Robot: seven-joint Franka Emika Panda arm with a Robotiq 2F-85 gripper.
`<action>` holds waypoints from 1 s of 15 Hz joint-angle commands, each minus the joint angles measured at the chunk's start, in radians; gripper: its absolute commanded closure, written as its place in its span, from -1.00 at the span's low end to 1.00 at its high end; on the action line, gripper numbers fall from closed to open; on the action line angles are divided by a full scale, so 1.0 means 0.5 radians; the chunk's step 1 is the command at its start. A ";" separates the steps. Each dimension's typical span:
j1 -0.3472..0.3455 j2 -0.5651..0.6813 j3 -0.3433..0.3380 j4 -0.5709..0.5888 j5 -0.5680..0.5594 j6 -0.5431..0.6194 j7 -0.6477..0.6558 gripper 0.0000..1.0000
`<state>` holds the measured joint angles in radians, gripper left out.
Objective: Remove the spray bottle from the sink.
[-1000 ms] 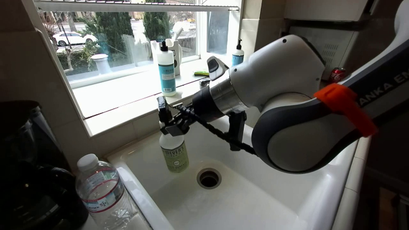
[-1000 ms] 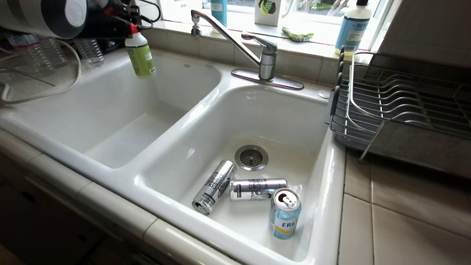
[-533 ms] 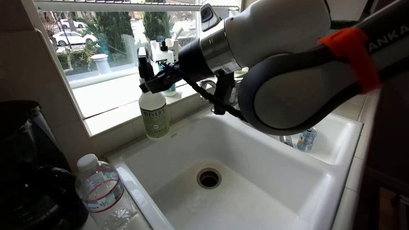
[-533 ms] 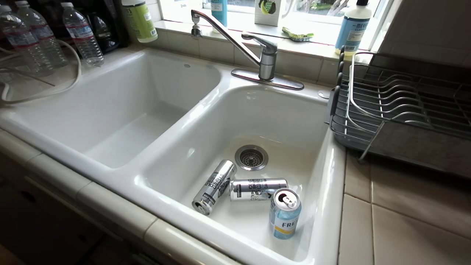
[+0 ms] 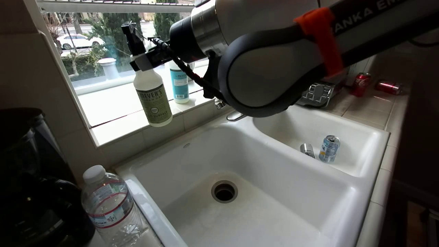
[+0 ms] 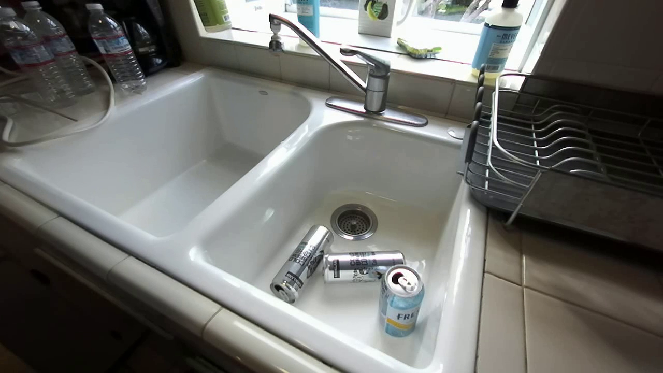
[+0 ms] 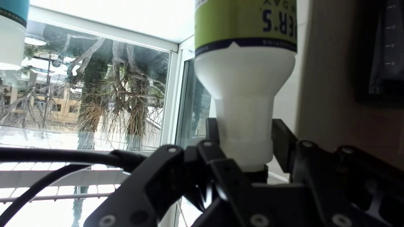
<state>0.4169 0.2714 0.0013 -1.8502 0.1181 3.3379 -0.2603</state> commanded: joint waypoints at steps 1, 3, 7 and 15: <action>0.006 0.012 -0.003 0.014 0.000 0.000 0.000 0.11; 0.009 0.024 -0.005 0.027 0.000 0.000 0.000 0.11; -0.035 0.130 0.031 0.190 -0.013 -0.004 0.004 0.61; -0.148 0.471 0.115 0.663 0.011 -0.040 0.043 0.61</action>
<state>0.3756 0.4199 0.0315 -1.6351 0.1197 3.3336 -0.2534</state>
